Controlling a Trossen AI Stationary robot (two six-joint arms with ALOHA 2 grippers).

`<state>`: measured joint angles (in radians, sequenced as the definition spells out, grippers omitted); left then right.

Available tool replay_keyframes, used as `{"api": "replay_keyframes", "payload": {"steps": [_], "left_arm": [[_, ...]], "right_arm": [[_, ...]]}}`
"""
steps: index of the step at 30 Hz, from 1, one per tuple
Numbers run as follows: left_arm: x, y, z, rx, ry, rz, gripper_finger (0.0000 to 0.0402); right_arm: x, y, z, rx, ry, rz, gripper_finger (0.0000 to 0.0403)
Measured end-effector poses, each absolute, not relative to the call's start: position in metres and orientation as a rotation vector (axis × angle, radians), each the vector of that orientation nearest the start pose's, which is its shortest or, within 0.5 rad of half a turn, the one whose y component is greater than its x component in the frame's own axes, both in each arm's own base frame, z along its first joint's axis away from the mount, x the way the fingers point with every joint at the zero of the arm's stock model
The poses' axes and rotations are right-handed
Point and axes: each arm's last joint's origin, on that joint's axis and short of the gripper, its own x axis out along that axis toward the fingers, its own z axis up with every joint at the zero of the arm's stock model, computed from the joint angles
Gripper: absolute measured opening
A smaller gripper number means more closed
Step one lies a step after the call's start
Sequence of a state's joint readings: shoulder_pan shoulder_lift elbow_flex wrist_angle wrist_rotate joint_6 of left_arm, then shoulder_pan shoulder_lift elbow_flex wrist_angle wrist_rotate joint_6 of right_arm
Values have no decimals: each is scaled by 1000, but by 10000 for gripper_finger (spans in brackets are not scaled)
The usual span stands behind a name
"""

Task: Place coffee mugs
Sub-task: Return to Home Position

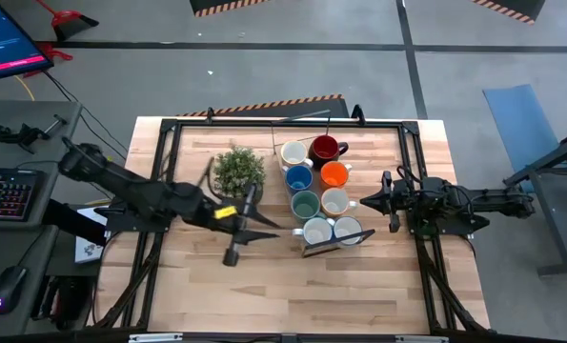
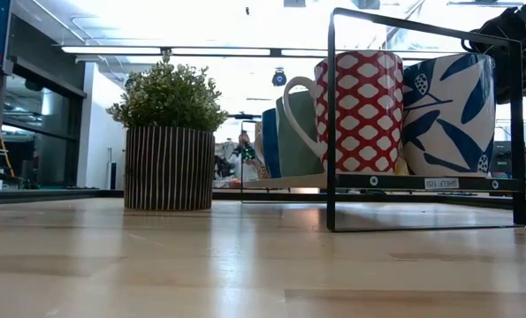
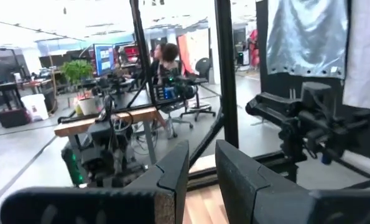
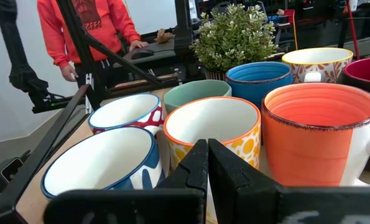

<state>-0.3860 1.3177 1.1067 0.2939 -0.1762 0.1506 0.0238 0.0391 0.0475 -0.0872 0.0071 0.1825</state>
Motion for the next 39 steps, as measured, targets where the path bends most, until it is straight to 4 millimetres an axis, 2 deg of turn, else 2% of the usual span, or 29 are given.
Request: {"api": "replay_keyframes", "payload": {"steps": [8,14,23,32,39], "left_arm": [[231,-75,343,110,-128,-242,71],[188,-55,313,58,-125,-256,71],[136,-36,262,15,-161,-270,71],[112,-27,228,-12,-204,-295,71],[102,-24,213,-38,-212,-294,71]], "right_arm": [[97,2,168,181,80,10,0],[97,2,168,181,80,10,0],[97,2,168,181,80,10,0],[97,2,168,181,80,10,0],[97,2,168,181,80,10,0]]}}
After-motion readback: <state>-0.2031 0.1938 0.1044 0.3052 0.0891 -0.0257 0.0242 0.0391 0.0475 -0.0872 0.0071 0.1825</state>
